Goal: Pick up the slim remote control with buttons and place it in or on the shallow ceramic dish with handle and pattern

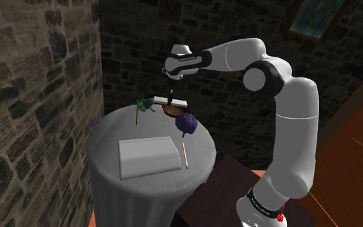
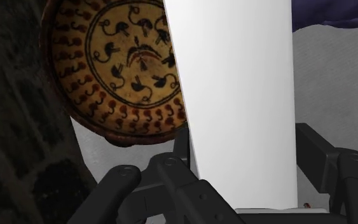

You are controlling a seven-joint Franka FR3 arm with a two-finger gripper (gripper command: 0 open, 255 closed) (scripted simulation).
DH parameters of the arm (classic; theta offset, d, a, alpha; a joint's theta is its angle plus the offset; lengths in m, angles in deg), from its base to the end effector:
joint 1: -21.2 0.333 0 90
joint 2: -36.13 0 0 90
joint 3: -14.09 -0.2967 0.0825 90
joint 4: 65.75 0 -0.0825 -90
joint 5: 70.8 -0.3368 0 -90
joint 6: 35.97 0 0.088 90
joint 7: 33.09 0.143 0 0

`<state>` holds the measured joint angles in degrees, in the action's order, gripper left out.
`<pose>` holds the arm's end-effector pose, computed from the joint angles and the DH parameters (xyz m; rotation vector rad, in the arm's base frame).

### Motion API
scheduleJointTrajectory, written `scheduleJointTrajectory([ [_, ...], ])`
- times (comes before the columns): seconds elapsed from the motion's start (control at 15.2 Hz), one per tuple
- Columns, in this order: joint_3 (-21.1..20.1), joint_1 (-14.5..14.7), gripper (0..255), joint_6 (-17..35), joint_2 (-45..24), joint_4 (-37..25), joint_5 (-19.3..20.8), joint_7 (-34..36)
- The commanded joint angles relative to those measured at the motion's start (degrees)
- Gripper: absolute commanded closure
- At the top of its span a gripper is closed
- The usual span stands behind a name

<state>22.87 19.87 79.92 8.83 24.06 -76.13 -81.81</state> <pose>0.6252 -0.0919 0.3367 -2.9598 -0.9954 0.0105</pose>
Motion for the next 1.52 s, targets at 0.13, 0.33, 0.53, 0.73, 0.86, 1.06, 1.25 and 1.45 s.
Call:
scheduleJointTrajectory([
  [0.13,0.78,-3.69,255,-2.30,-4.19,-6.32,-0.89,-4.31],
  [0.33,1.10,-6.15,255,-3.76,-7.68,-11.18,-1.50,-6.81],
  [0.53,1.00,-6.15,255,-1.88,-8.41,-10.00,-1.65,-6.93],
  [0.73,0.90,-6.16,255,-0.06,-9.24,-9.01,-1.82,-7.05],
  [0.86,0.83,-6.18,255,1.13,-9.85,-8.43,-1.94,-7.14],
  [1.06,0.70,-6.22,255,2.84,-10.86,-7.71,-2.13,-7.27],
  [1.25,0.64,-6.25,255,3.65,-11.36,-7.40,-2.22,-7.33],
  [1.45,0.64,-6.25,255,3.65,-11.36,-7.40,-2.22,-7.33],
])
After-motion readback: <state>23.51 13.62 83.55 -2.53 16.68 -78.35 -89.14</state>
